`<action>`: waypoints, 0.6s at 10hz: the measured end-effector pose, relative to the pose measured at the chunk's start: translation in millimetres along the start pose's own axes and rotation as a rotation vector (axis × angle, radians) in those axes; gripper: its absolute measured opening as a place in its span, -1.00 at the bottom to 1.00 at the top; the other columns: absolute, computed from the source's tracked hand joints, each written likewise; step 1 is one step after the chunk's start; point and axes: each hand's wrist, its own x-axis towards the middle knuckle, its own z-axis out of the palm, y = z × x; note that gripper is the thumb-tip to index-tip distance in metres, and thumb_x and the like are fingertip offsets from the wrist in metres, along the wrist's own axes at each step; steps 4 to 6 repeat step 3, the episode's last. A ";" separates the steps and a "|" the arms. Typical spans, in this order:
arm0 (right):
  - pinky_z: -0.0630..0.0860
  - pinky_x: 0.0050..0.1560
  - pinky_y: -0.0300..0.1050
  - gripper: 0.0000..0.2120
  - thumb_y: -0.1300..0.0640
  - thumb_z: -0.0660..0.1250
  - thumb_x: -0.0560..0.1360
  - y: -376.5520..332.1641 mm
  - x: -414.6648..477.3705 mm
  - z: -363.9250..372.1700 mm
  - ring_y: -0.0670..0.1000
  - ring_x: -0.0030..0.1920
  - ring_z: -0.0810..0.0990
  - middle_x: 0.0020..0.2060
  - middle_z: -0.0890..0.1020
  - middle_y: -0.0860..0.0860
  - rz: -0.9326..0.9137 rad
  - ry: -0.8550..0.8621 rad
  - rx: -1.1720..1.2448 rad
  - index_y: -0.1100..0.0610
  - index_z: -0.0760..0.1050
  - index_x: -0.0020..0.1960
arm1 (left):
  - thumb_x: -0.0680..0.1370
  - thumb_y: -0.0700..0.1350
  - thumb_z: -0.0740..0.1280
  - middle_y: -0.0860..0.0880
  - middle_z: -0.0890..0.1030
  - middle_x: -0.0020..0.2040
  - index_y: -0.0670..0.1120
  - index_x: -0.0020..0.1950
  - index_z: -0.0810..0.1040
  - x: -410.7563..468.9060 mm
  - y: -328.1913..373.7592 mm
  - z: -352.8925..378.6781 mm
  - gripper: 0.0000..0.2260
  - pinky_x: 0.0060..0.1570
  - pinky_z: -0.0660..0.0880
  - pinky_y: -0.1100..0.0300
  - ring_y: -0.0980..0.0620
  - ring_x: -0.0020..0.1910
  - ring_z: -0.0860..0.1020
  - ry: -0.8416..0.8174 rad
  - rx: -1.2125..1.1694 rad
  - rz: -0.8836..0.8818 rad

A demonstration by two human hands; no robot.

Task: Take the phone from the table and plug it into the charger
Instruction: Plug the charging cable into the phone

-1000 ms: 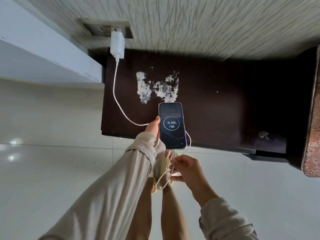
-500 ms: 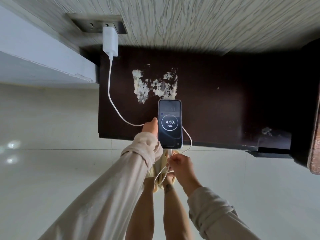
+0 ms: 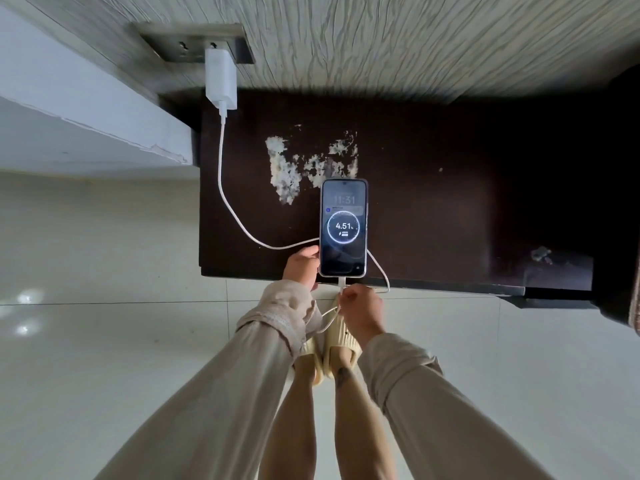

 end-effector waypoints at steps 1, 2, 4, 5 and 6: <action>0.52 -0.05 0.00 -0.75 0.33 0.13 0.47 -1.7 2.9 -11.6 0.20 -0.04 0.60 -0.15 0.61 0.22 -0.006 -0.167 -0.080 0.25 0.59 -0.12 | 0.58 -0.24 0.06 -0.02 0.49 -0.02 -0.10 0.35 0.42 -9.6 -6.5 -4.9 -0.63 -0.33 0.33 0.26 0.00 -0.01 0.44 -0.018 0.017 -0.012; 0.42 -0.21 -0.16 -0.78 0.30 0.13 0.48 0.1 -0.5 -24.0 0.07 -0.17 0.51 -0.21 0.54 0.13 -0.022 -0.264 -0.155 0.21 0.56 -0.14 | 0.59 -0.23 0.07 -0.05 0.47 0.05 -0.14 0.31 0.44 -19.4 -14.1 -10.7 -0.67 -0.33 0.33 0.25 0.01 -0.13 0.50 -0.055 0.017 -0.051; 0.41 -0.45 -0.35 -0.80 0.33 0.15 0.46 12.6 -19.4 -46.4 -0.04 -0.42 0.49 -0.37 0.53 0.06 0.010 -0.269 -0.092 0.20 0.52 -0.21 | 0.59 -0.22 0.09 -0.10 0.49 0.01 -0.19 0.24 0.47 -35.8 -21.4 -20.0 -0.72 -0.36 0.33 0.25 0.06 -0.31 0.46 -0.066 0.062 -0.080; 0.41 -0.45 -0.35 -0.80 0.33 0.15 0.46 12.6 -19.4 -46.4 -0.04 -0.42 0.49 -0.37 0.53 0.06 0.010 -0.269 -0.092 0.20 0.52 -0.21 | 0.59 -0.22 0.09 -0.10 0.49 0.01 -0.19 0.24 0.47 -35.8 -21.4 -20.0 -0.72 -0.36 0.33 0.25 0.06 -0.31 0.46 -0.066 0.062 -0.080; 0.41 -0.45 -0.35 -0.80 0.33 0.15 0.46 12.6 -19.4 -46.4 -0.04 -0.42 0.49 -0.37 0.53 0.06 0.010 -0.269 -0.092 0.20 0.52 -0.21 | 0.59 -0.22 0.09 -0.10 0.49 0.01 -0.19 0.24 0.47 -35.8 -21.4 -20.0 -0.72 -0.36 0.33 0.25 0.06 -0.31 0.46 -0.066 0.062 -0.080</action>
